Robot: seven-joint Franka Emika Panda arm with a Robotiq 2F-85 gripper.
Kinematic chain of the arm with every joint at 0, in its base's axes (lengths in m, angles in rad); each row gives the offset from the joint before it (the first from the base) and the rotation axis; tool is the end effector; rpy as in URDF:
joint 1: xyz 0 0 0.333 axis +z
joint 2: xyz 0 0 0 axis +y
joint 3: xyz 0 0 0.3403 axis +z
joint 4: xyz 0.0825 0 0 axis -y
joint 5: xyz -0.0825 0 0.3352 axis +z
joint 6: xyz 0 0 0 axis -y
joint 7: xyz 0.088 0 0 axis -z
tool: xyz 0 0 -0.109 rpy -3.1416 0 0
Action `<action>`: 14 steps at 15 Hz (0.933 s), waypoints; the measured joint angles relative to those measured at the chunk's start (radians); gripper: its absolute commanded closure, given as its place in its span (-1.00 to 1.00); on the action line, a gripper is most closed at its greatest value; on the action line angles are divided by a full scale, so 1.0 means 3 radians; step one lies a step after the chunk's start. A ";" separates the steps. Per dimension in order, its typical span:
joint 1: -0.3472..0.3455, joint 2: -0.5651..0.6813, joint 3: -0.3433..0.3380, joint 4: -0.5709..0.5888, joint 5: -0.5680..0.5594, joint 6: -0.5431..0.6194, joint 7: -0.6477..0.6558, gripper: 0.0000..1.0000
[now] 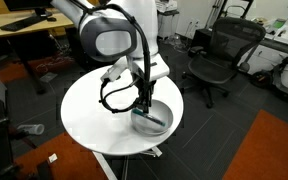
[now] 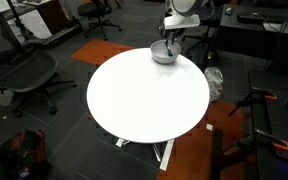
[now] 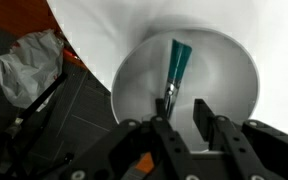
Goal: Put the green marker inside the grey bowl
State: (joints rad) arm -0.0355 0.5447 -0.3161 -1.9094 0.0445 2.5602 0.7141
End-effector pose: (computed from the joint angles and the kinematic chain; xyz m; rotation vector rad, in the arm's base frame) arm 0.5918 -0.1964 0.2901 2.6211 -1.5139 0.2358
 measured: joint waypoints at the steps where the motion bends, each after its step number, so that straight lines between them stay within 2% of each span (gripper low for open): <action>1: 0.0000 0.0001 0.0000 0.0000 0.0000 0.0000 0.0007 -0.46; 4: 0.0000 0.0004 -0.0001 0.0000 0.0000 0.0000 0.0011 -0.94; 5: 0.0000 0.0004 -0.0002 0.0000 0.0000 0.0000 0.0012 -0.99; 14: 0.0000 0.0004 -0.0007 0.0000 0.0002 0.0019 0.0017 -1.00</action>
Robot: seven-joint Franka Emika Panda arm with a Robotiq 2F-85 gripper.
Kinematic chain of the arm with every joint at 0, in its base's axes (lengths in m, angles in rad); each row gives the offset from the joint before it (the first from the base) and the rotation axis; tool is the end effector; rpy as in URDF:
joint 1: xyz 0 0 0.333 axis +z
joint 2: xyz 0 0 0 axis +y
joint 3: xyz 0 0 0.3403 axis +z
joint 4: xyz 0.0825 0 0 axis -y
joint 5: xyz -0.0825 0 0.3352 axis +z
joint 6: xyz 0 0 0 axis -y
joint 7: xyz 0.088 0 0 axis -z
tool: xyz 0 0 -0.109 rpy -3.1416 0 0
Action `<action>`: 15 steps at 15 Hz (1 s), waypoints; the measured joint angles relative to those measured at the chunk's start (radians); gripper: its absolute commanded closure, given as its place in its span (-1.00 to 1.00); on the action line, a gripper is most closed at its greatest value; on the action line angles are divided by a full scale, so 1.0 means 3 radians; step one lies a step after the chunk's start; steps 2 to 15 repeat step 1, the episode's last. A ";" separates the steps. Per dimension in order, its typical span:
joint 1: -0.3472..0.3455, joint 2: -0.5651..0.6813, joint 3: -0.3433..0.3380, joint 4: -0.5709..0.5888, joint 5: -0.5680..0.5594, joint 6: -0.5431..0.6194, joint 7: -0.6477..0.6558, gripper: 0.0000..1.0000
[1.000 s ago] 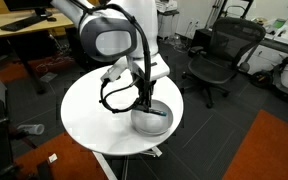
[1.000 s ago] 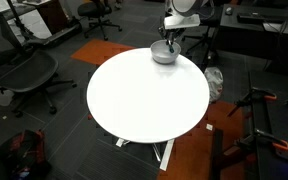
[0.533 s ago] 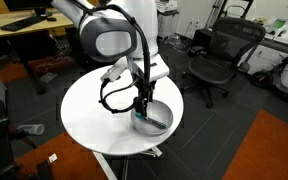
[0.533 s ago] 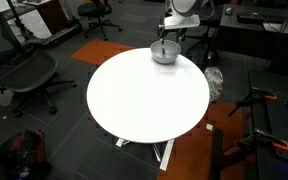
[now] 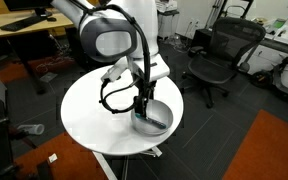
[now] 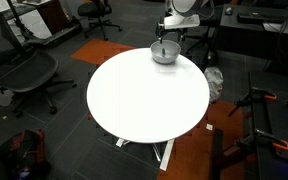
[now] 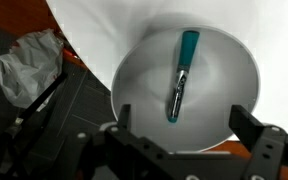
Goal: Put the green marker inside the grey bowl
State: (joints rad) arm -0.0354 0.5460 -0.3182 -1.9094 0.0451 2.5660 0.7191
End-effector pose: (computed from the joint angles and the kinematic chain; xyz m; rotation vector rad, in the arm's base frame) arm 0.5920 -0.1976 0.2901 2.6157 -1.5223 0.2437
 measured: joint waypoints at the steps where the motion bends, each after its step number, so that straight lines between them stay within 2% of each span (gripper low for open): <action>1: 0.0000 0.0000 0.0001 0.0000 0.0000 0.0000 0.0000 -1.00; 15: 0.0000 0.0000 0.0001 0.0000 0.0000 0.0000 0.0000 -1.00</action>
